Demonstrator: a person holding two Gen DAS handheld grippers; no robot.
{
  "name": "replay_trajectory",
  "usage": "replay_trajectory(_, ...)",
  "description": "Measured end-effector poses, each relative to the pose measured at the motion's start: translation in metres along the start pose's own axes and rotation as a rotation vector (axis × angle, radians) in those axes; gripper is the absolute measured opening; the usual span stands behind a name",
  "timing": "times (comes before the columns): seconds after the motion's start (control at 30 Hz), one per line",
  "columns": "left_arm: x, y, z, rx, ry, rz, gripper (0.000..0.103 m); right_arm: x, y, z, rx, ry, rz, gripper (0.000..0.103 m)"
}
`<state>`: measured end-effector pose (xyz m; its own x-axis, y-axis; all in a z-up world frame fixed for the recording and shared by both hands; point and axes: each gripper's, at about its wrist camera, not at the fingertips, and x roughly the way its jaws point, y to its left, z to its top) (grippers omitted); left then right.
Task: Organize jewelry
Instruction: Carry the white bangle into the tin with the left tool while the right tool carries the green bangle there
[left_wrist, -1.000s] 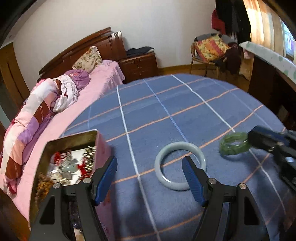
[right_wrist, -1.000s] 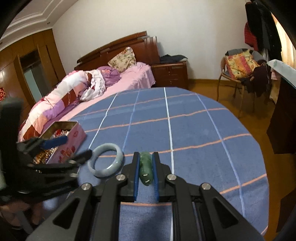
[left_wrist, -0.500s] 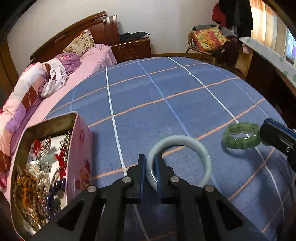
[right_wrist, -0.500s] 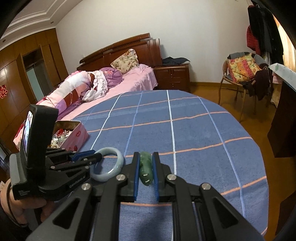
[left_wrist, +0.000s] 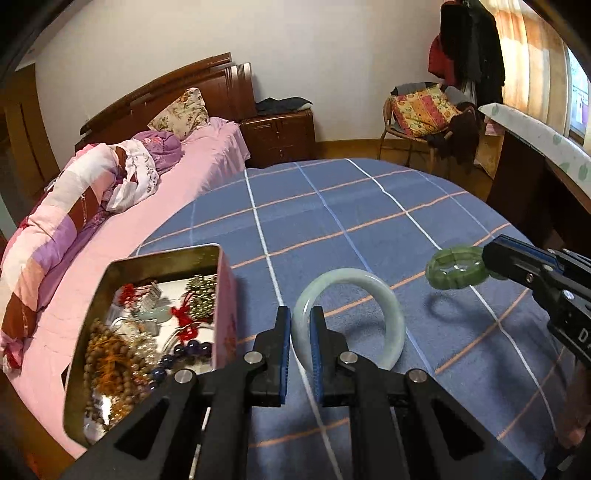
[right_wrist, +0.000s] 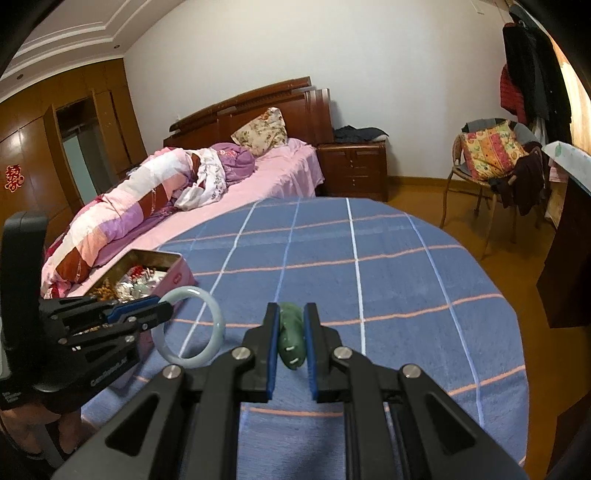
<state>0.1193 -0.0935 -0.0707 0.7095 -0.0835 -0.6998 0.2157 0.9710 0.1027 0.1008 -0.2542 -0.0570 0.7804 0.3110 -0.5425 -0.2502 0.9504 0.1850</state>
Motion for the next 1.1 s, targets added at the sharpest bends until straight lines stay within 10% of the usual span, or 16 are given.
replay_trajectory(1.1,-0.049,0.070,0.000,-0.135,-0.080,0.040,0.009,0.010,0.058,0.028,-0.089,-0.021,0.100,0.015)
